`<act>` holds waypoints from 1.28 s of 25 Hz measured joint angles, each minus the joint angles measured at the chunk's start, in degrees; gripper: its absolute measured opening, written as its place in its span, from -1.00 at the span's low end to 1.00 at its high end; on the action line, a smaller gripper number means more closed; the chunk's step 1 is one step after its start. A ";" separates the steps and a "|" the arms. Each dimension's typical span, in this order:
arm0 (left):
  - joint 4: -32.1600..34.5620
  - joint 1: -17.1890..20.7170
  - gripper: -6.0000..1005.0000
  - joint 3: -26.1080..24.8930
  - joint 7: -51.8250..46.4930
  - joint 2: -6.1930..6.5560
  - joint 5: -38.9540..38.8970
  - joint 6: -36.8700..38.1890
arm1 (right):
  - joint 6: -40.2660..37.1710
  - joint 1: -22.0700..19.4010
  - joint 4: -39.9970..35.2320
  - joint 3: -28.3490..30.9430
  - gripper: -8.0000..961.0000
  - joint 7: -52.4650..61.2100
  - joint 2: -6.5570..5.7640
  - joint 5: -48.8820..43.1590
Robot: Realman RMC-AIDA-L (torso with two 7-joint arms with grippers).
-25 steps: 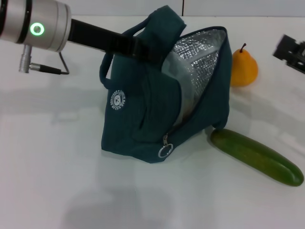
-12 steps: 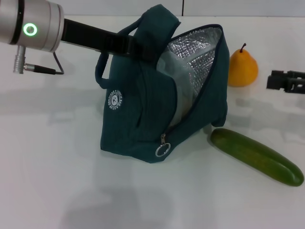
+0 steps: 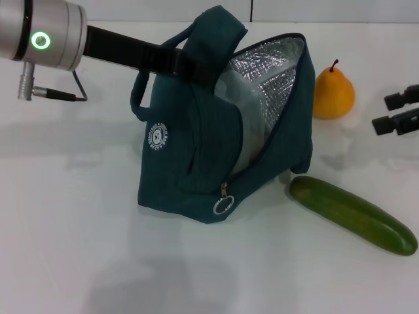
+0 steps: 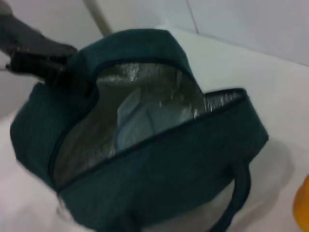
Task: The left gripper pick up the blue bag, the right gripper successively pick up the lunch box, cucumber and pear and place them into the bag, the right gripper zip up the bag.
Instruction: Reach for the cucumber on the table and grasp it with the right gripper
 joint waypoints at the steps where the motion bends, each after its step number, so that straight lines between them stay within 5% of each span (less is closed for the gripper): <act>1: -0.07 -0.03 -0.91 0.00 0.05 -0.03 -0.01 -0.01 | -1.54 0.94 -2.14 0.23 0.83 1.55 0.06 -2.82; 4: -0.09 -0.01 -0.91 0.00 0.16 -0.12 -0.09 -0.02 | -5.16 4.42 -6.46 0.28 0.82 5.80 1.00 -11.07; 7: -0.11 -0.25 -0.91 0.00 0.26 -0.20 -0.09 -0.04 | -7.95 8.87 -8.31 0.27 0.82 9.62 3.47 -19.68; 16: -0.26 -0.74 -0.91 0.01 1.10 -0.13 -0.09 -0.29 | -10.76 19.01 -8.59 -0.53 0.82 14.52 15.05 -42.09; 32: -4.15 -3.10 -0.91 -0.52 2.51 -0.38 -0.20 -0.97 | -4.43 19.79 -5.04 -12.20 0.82 17.35 16.19 -39.36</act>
